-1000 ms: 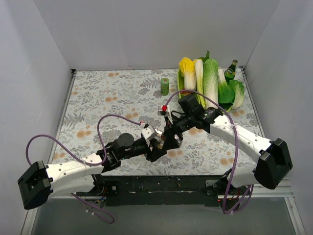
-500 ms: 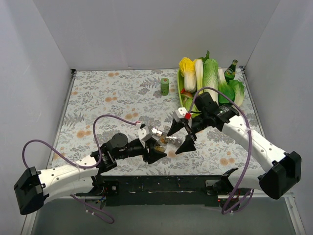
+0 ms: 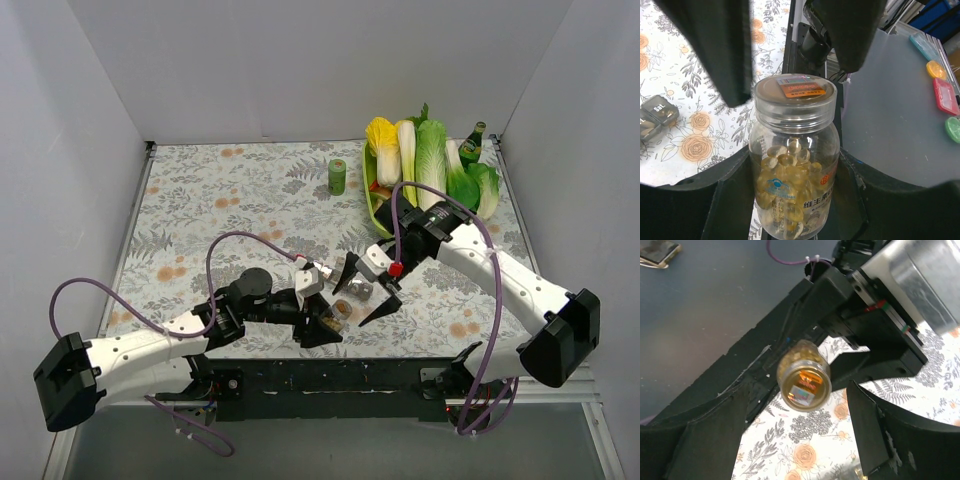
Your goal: Sort the pills into containers
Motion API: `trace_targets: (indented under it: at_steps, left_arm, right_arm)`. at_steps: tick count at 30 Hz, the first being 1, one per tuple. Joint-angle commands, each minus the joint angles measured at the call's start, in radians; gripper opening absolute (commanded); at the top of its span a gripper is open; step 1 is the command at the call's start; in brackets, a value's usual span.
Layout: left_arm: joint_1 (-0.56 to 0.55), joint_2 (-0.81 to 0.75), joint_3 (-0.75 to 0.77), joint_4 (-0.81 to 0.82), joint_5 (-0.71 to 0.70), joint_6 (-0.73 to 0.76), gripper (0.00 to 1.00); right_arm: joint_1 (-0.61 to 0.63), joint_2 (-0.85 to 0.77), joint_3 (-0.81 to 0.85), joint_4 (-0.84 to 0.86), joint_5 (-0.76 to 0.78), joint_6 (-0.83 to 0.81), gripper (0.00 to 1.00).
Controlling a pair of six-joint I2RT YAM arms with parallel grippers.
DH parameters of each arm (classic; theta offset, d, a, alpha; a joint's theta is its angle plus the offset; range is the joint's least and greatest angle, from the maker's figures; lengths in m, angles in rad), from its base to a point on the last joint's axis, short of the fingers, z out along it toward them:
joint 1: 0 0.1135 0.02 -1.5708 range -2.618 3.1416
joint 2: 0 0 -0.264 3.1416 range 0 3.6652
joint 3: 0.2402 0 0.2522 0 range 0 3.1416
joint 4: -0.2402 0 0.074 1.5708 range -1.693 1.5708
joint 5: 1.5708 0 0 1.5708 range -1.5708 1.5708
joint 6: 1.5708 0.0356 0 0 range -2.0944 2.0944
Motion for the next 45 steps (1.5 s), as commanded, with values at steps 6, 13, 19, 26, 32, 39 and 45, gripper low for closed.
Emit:
trace_targets:
  at_steps: [6,13,19,26,32,39,45]
  left_arm:
    - [0.004,0.027,0.044,0.042,0.040,0.001,0.00]
    - [0.004,0.024,0.046,0.060,0.033,-0.010,0.00]
    - [0.004,0.007,0.038,0.090,-0.003,-0.014,0.00]
    - [0.003,-0.006,0.040,0.129,-0.192,0.012,0.00]
    - [0.003,0.026,0.034,0.214,-0.466,0.044,0.00]
    - [0.001,0.139,0.014,0.312,-0.480,0.033,0.00]
    - [0.003,0.123,-0.029,0.269,-0.342,0.041,0.00]
  right_arm:
    - [0.057,-0.030,-0.017,0.007,0.010,0.048,0.71]
    - [0.077,-0.022,-0.029,0.085,0.056,0.154,0.54]
    - [0.084,-0.051,-0.080,0.182,0.082,0.303,0.38]
    - [0.083,-0.094,-0.210,0.546,0.194,0.882,0.22]
    - [0.014,-0.079,-0.331,0.811,0.453,1.370,0.16]
    - [-0.106,-0.062,-0.336,0.918,0.265,1.545,0.32]
    - [-0.135,-0.110,-0.321,0.946,0.049,1.444,0.76]
